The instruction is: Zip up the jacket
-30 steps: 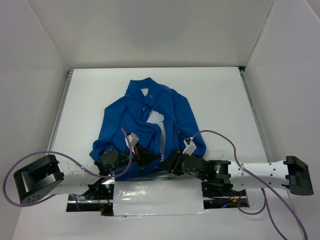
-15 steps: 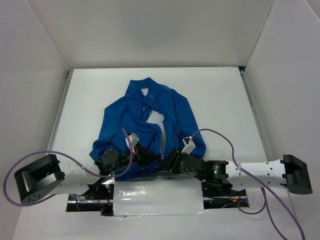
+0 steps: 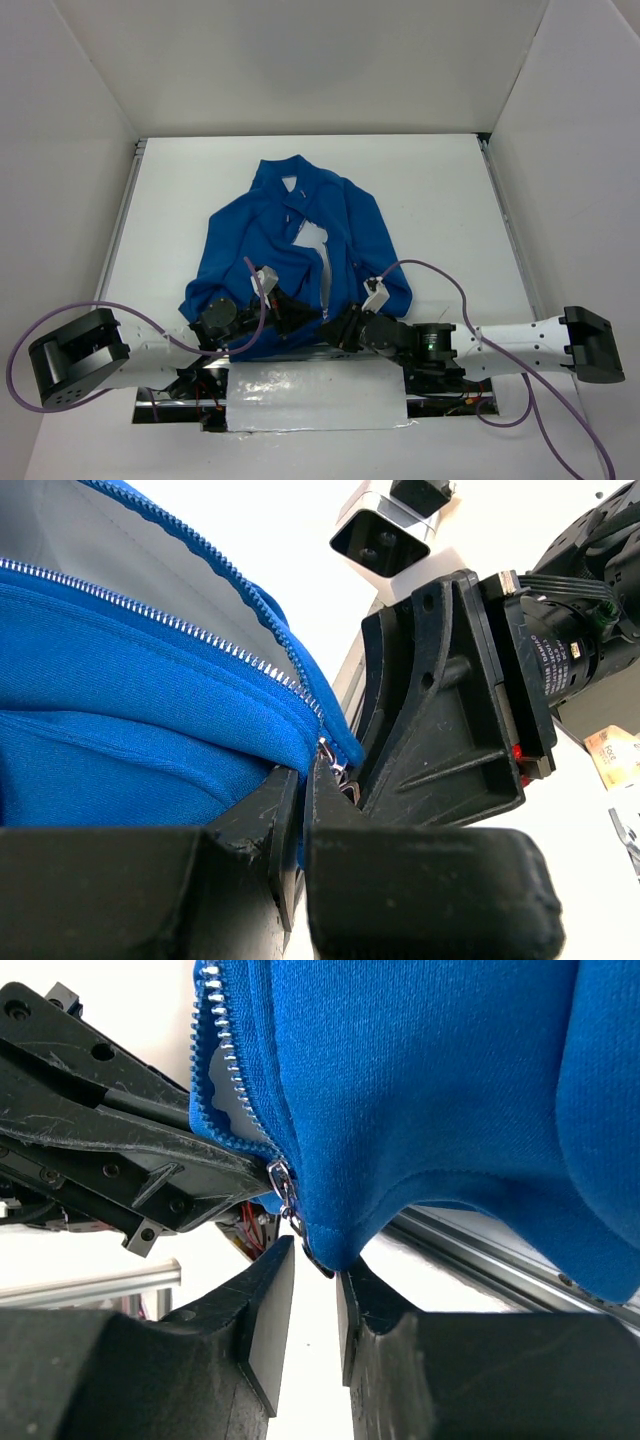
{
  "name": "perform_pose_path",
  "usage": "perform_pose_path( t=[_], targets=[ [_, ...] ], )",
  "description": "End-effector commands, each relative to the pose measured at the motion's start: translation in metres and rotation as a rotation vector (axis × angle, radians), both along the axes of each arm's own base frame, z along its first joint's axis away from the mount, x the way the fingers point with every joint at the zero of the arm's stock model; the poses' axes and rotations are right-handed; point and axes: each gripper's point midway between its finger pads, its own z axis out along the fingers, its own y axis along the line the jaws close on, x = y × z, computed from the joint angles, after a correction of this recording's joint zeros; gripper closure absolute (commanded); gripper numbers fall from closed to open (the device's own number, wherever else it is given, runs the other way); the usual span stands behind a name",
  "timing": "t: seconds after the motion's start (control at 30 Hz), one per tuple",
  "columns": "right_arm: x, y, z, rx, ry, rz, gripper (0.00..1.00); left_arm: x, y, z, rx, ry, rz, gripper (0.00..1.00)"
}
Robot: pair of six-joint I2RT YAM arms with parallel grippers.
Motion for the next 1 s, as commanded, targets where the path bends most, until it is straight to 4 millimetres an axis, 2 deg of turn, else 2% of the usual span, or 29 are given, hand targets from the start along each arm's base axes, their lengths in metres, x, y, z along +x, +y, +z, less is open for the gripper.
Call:
perform_pose_path(
  t=[0.0,0.37,0.4,0.57,0.87,0.97],
  targets=[
    [0.003,0.002,0.013,0.050,-0.001,-0.037,0.70,0.001,-0.004,0.036,-0.103,-0.087,-0.009,1.00],
    [0.006,-0.007,0.007,0.021,0.026,-0.093,0.86,0.001,-0.004,0.035,-0.102,-0.086,-0.009,1.00],
    [0.007,-0.008,0.006,0.019,0.026,-0.094,0.91,0.000,-0.005,0.035,-0.100,-0.085,-0.013,1.00],
    [0.006,-0.009,0.009,0.025,0.044,-0.100,1.00,0.001,-0.005,0.034,-0.100,-0.085,-0.012,1.00],
    [0.007,-0.009,0.025,0.070,0.017,-0.094,1.00,0.000,-0.007,0.036,-0.103,-0.088,-0.026,1.00],
    [0.009,-0.007,0.041,0.115,-0.012,-0.091,1.00,-0.002,-0.008,0.033,-0.098,-0.085,-0.032,1.00]
  ],
)
